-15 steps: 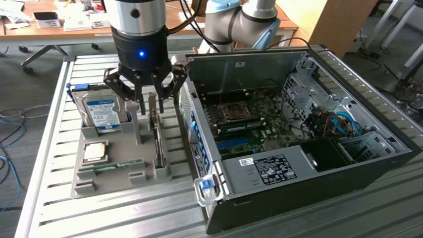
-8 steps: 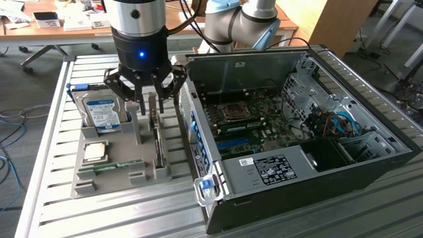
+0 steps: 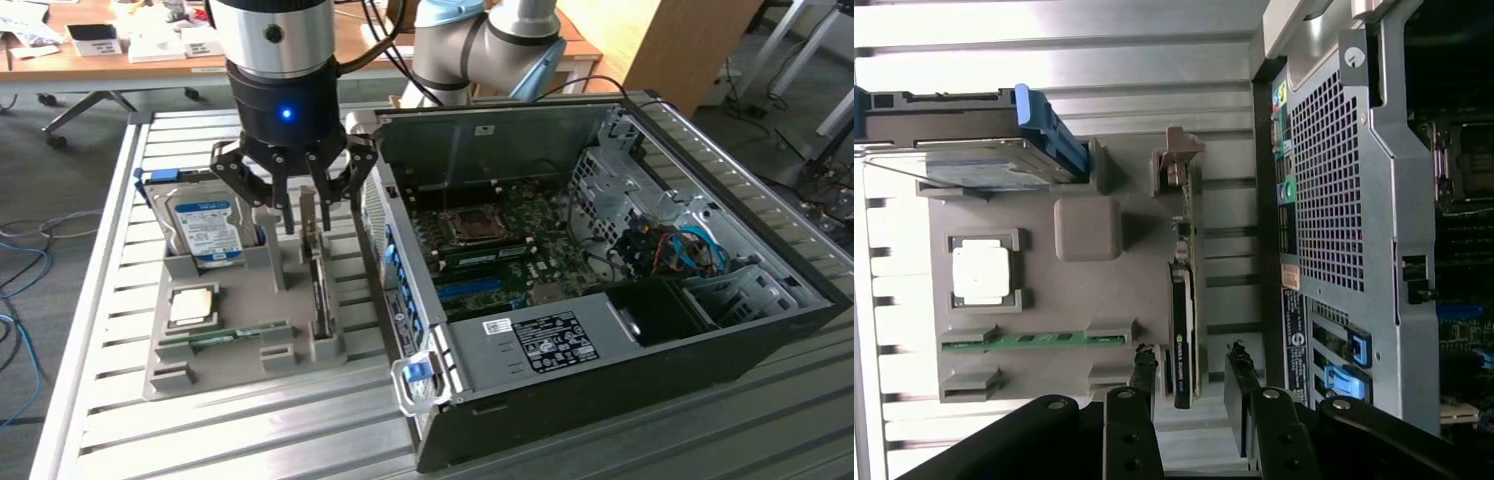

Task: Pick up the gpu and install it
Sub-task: 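Pick up the gpu and move the gpu toward the slot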

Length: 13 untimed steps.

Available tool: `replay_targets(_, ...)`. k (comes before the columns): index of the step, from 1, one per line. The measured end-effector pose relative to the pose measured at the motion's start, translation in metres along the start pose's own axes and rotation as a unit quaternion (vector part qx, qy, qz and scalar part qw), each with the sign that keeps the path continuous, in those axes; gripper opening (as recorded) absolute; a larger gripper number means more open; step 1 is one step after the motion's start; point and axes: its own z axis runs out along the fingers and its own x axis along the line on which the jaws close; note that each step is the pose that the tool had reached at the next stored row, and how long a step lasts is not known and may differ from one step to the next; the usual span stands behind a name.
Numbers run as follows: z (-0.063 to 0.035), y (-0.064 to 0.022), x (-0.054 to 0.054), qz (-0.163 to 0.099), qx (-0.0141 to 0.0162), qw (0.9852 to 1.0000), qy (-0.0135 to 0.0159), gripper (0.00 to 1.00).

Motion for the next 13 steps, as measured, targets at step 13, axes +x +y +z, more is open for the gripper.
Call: replay_targets(13,0.0059,-0.0003,0.0001,0.0,0.0,1.0,-0.0001,0.42)
